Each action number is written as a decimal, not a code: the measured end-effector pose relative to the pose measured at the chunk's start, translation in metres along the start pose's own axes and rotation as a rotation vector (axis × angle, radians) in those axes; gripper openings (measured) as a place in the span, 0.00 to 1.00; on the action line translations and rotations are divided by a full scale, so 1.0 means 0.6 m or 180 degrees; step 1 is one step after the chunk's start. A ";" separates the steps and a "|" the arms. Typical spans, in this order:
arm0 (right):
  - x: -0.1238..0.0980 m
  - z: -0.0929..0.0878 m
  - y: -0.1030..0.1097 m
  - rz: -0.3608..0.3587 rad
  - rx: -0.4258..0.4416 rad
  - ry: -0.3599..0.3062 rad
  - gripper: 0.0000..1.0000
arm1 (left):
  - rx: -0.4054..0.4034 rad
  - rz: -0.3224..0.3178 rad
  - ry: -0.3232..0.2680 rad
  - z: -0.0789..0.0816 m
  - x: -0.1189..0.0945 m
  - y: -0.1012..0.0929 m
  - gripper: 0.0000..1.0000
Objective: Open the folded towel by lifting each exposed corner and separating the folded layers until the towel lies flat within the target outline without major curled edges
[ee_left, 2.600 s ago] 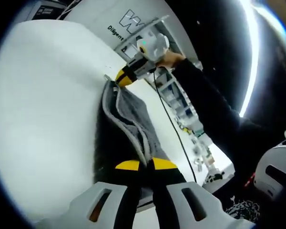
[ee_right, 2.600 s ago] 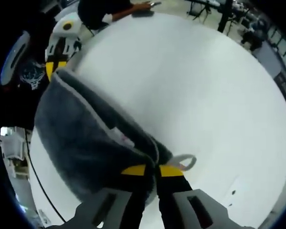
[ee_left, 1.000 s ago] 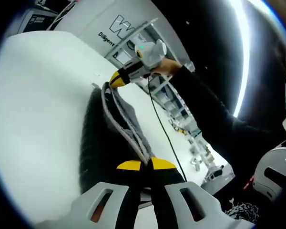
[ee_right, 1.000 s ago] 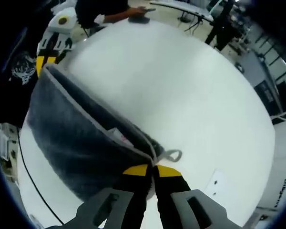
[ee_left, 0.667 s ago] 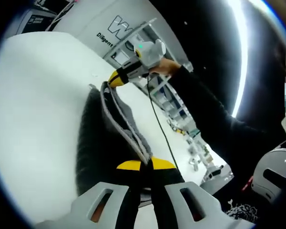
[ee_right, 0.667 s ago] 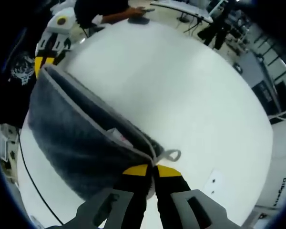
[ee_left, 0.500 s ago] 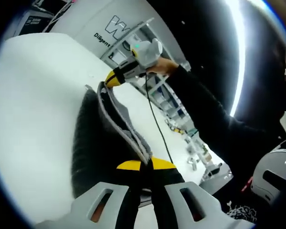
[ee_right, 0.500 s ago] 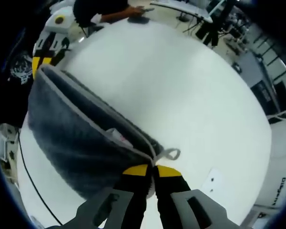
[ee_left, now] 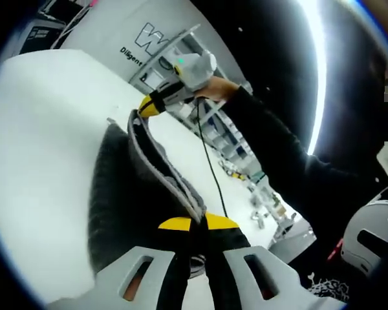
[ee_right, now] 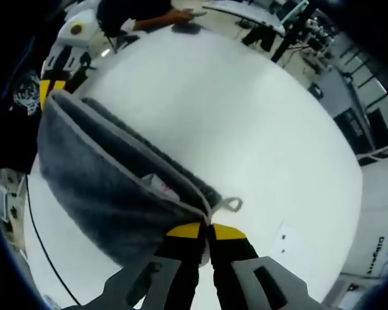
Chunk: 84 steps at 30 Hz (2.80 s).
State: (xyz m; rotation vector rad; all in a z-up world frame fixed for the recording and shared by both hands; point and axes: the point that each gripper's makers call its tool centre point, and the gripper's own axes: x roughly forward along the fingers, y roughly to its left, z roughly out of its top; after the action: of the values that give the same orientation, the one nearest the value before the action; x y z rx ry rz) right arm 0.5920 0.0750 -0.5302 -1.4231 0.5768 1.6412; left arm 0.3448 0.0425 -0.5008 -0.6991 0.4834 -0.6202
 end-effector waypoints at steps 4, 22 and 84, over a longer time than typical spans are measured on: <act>-0.010 0.004 -0.004 -0.0036 0.0038 -0.0050 0.00 | 0.0028 -0.0031 0.0002 -0.001 0.001 -0.008 0.03; -0.034 0.005 0.003 -0.0104 0.0064 -0.0062 0.00 | 0.0122 -0.0140 0.0003 -0.006 0.002 -0.032 0.03; -0.123 -0.020 0.049 -0.0465 0.0244 -0.0153 0.00 | 0.0486 -0.0476 0.0121 -0.032 0.023 -0.127 0.03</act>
State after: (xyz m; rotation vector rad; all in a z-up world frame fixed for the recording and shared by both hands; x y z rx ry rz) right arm 0.5720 0.0277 -0.4686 -1.3347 0.4916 1.5179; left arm 0.3157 -0.0210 -0.4623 -0.5824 0.4165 -0.8036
